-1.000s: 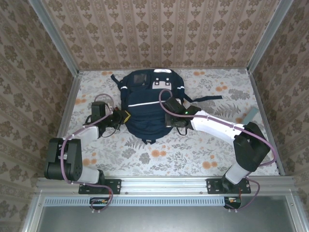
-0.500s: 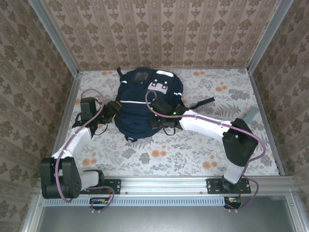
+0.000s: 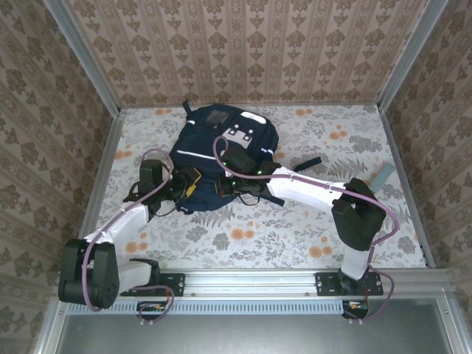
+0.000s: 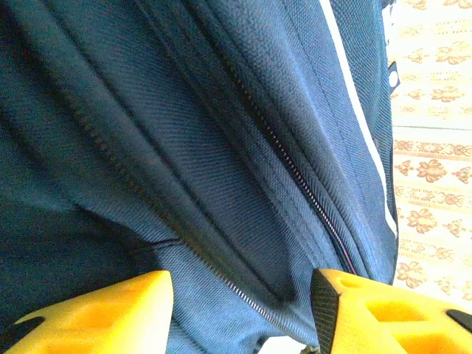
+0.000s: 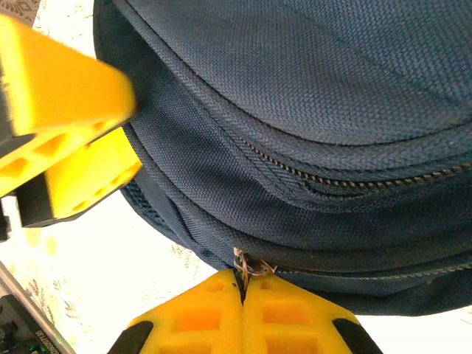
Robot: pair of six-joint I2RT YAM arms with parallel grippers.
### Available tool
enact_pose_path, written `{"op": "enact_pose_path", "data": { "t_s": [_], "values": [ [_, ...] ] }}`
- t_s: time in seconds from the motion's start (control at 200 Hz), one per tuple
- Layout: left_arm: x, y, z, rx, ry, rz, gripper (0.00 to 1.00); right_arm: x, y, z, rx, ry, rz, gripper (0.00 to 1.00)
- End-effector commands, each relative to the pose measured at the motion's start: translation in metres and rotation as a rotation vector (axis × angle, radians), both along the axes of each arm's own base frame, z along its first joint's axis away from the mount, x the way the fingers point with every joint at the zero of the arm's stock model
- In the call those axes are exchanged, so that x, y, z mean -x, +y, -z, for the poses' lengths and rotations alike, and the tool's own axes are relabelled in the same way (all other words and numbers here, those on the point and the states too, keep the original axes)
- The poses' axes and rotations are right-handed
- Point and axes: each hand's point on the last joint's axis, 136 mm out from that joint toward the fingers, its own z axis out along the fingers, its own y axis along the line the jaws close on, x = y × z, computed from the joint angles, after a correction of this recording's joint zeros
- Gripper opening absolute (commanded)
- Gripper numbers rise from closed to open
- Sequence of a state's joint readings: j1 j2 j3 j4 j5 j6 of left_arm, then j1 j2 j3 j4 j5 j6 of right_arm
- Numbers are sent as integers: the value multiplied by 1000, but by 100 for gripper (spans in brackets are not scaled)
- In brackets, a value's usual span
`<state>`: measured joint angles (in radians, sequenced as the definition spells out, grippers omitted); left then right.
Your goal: Pack the student bag
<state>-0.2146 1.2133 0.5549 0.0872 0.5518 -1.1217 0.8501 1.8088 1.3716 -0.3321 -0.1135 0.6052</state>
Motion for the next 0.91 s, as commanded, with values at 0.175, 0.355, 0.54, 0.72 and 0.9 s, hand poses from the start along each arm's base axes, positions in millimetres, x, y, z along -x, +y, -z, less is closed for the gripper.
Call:
{"op": "enact_pose_path", "data": {
  "t_s": [0.175, 0.355, 0.54, 0.72, 0.9],
  "values": [
    [-17, -15, -9, 26, -39, 23, 42, 11, 16, -6, -47, -5, -62, 0],
    [-17, -8, 8, -33, -25, 5, 17, 7, -12, 2, 79, -50, -19, 0],
    [-10, -1, 16, -77, -26, 18, 6, 0, -54, 12, 145, -54, 48, 0],
    [-3, 5, 25, -78, -3, 13, 2, -18, -101, 19, 210, -68, 143, 0],
    [3, 9, 31, -89, 13, 18, 1, -43, -125, 17, 253, -113, 185, 0]
  ]
}}
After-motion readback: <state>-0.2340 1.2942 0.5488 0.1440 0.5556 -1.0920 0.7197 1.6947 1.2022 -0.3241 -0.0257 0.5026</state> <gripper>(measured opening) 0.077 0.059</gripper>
